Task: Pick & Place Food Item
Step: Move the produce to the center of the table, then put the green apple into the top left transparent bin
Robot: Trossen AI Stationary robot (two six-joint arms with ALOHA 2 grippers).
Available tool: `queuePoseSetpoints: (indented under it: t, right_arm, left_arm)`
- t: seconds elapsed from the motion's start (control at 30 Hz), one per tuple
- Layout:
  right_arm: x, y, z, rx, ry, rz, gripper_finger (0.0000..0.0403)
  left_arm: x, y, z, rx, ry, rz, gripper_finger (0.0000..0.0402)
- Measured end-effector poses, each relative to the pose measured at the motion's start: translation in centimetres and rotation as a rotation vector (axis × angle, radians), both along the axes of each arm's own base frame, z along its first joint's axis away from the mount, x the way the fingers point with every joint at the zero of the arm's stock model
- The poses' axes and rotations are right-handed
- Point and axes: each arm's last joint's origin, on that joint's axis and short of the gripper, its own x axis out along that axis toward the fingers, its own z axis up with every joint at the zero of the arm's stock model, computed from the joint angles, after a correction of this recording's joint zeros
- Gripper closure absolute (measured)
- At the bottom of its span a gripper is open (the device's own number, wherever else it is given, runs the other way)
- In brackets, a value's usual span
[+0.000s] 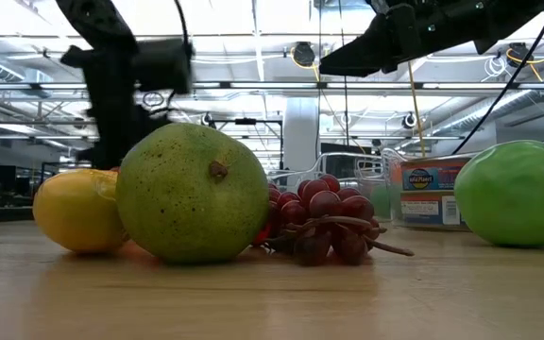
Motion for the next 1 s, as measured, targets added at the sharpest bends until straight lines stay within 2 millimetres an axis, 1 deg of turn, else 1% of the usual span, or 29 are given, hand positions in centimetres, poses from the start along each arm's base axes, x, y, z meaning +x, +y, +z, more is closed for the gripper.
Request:
queuePoseSetpoints:
  t: [0.07,0.13,0.2,0.27,0.37,0.47,0.53,0.6,0.7,0.83,0.93,1.0]
  right_arm:
    - [0.0,0.0,0.0,0.008,0.0,-0.001,0.0053]
    - [0.0,0.0,0.0,0.02,-0.002,-0.001,0.0053]
    - [0.0,0.0,-0.1,0.03,0.004,0.0,0.0053]
    - [0.0,0.2,-0.3,0.064,0.019,-0.002,0.0053]
    - [-0.2,0.8,-0.8,0.104,0.076,0.011,0.0053]
    - [-0.4,2.0,-1.5,0.128,0.225,0.041,0.0053]
    - [-0.1,2.9,-1.7,0.158,0.304,0.057,0.0053]
    - [-0.3,4.0,-2.2,0.195,0.38,0.074,0.0053]
    - [-0.5,5.6,-2.9,0.189,0.476,0.121,0.0053]
    - [-1.4,7.1,-3.4,0.183,0.575,0.158,0.0053]
    - [-2.0,7.8,-3.1,0.23,0.657,0.133,0.0053]
    - [-2.6,8.4,-3.0,0.233,0.716,0.11,0.0053]
  left_arm:
    - [1.8,-0.5,0.5,-0.035,-0.179,-0.112,0.0202]
    - [3.2,-1.0,1.2,-0.032,-0.319,-0.199,0.0206]
    - [3.7,-1.1,1.9,-0.013,-0.4,-0.243,0.0211]
    - [3.8,-1.1,2.5,0.007,-0.439,-0.272,0.0215]
    - [3.4,-0.8,3.7,0.048,-0.464,-0.289,0.022]
    - [3.0,-0.5,4.6,0.12,-0.486,-0.288,0.022]
    - [2.9,-0.3,5.0,0.162,-0.487,-0.287,0.0218]
    - [3.0,-0.1,5.1,0.195,-0.491,-0.289,0.0215]
    - [3.0,0.1,5.2,0.245,-0.49,-0.258,0.0207]
    - [2.9,0.4,5.2,0.281,-0.486,-0.17,0.0185]
    - [2.9,0.8,5.2,0.28,-0.486,-0.15,0.0158]
    - [2.9,0.9,5.1,0.27,-0.489,-0.131,0.0136]
